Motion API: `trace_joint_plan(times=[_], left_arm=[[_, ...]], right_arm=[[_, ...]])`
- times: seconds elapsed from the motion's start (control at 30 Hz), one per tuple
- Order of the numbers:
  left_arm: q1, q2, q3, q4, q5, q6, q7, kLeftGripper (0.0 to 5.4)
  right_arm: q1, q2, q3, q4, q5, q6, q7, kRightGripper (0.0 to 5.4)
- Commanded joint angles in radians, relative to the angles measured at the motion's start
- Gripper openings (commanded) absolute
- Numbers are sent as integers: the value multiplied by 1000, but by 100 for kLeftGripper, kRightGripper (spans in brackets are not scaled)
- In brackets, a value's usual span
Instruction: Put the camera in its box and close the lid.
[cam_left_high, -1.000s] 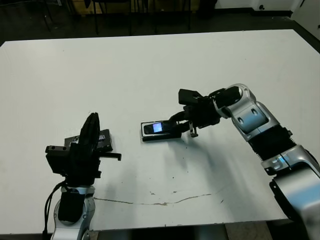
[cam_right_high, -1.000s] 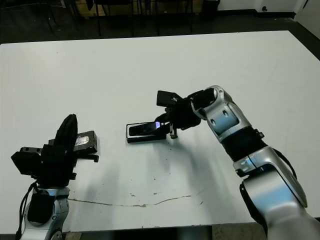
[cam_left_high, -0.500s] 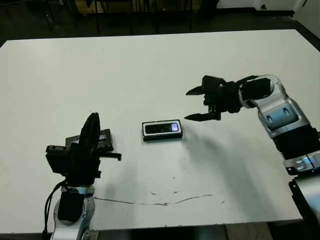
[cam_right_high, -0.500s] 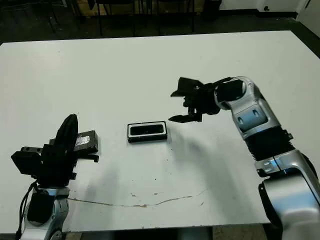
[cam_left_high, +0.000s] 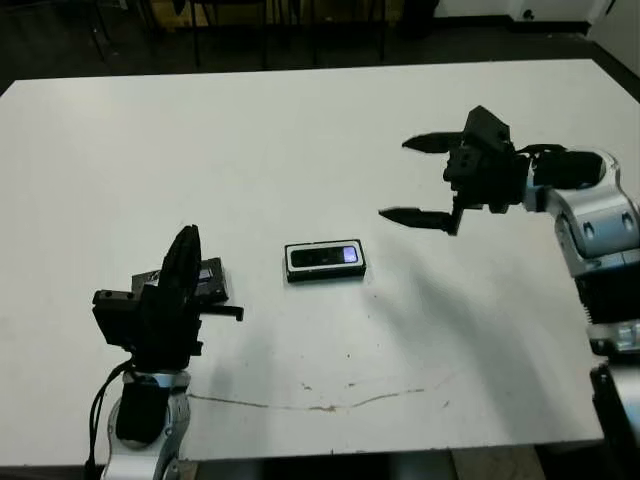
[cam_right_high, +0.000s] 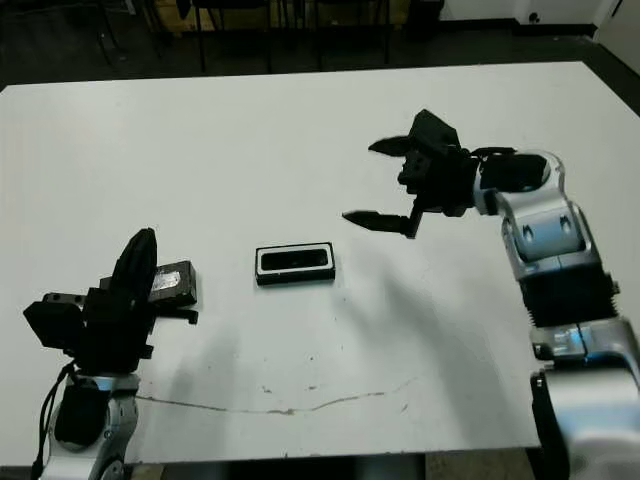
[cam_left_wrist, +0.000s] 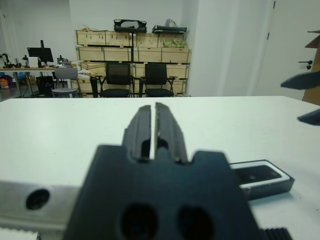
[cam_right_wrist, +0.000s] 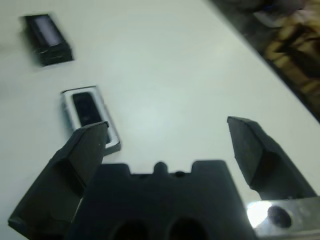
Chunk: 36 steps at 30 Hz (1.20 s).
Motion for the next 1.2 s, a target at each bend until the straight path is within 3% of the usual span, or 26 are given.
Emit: trace_joint_plan(times=[0.03, 0.17, 0.33, 0.5, 0.73, 0.87, 1.07, 1.2], left_arm=[[6, 43, 36, 10, -19, -4, -31, 0], [-10, 151, 128, -41, -90, 51, -120, 0], [-56, 414, 309, -126, -190, 260, -280, 0], [-180, 631, 397, -40, -284, 407, -442, 66], [-352, 749, 324, 175, -322, 449, -645, 194], [-427, 787, 234, 288, -284, 455, -747, 270], [-576, 838, 92, 512, -286, 474, -1029, 382], [-661, 834, 39, 659, -286, 406, -1218, 456]], right_arm=[[92, 22, -37, -86, 26, 1, -78, 454], [153, -17, -64, -126, 51, -48, -69, 381], [209, -64, -137, -140, 126, 19, -62, 291], [223, -89, -180, -86, 175, -36, -21, 198], [214, -116, -189, -41, 187, -55, -3, 71], [208, -122, -186, -24, 182, -74, 1, 0], [200, -140, -168, -16, 151, -74, -11, 0], [200, -145, -156, -16, 143, -54, -16, 0]])
